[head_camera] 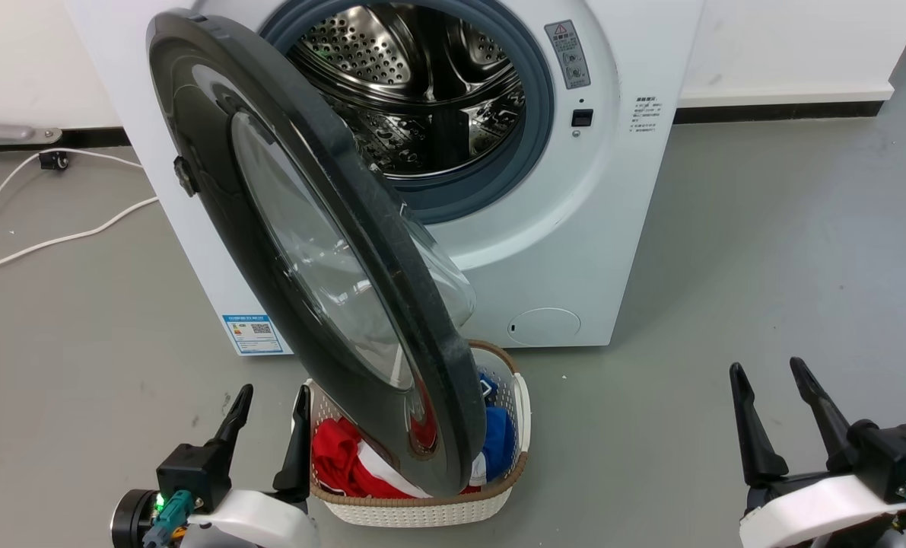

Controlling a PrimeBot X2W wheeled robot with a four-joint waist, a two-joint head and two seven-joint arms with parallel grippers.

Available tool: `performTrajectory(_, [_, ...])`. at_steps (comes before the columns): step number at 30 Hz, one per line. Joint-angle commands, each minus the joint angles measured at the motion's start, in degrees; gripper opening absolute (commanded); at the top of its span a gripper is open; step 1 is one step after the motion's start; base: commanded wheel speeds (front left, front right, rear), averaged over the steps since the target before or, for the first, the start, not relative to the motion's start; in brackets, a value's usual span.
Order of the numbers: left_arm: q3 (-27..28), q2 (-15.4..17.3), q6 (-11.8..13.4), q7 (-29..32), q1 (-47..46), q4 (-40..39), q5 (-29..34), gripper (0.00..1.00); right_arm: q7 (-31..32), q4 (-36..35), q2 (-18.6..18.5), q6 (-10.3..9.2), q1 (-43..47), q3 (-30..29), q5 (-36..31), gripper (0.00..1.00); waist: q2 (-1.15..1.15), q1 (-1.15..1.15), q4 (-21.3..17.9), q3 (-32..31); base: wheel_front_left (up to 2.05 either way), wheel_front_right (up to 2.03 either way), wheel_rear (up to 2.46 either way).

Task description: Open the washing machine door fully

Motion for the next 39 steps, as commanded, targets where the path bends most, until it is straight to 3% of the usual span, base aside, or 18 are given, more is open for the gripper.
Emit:
performTrajectory(1, [-0.07,0.28,0.16,-0.14,0.25,0.06,0.02,1.0,-0.32,0.33,0.17,-0.02,0.31,0.06,0.08,1.0,0.0,0.0,0.0,-0.02,0.0,0.0,0.0])
performTrajectory(20, [-0.64,0.78,0.78,-0.14,-0.49,0.45,-0.45,1.0,-1.64,3.01,1.17,-0.02,0.09,0.33,-0.88,1.0,0.0,0.0,-0.44,0.15,0.0,0.0,0.0])
performTrajectory(21, [-0.64,0.82,0.79,-0.14,-0.55,0.49,-0.5,0.87,-1.69,3.06,1.2,-0.02,0.06,0.34,-0.96,1.0,0.0,0.0,-0.46,0.14,0.0,0.0,0.0])
performTrajectory(23, [-0.67,0.95,0.82,-0.14,-0.74,0.44,-0.45,0.0,-1.79,3.2,1.25,-0.02,0.02,0.43,-1.01,1.0,0.0,0.0,-0.48,0.11,0.0,0.0,0.0])
performTrajectory(30, [-0.1,0.77,0.96,-0.14,-1.75,-3.43,-1.02,0.0,-1.85,3.45,1.29,-0.02,-0.03,0.6,-1.58,1.0,0.0,0.0,-0.52,0.01,0.0,0.0,0.0])
performTrajectory(39, [0.77,0.32,1.42,-0.14,-4.37,-17.07,-1.31,0.0,-1.95,3.82,1.34,-0.02,-0.1,0.41,-1.58,1.0,0.0,0.0,-0.08,-0.06,0.0,0.0,0.0])
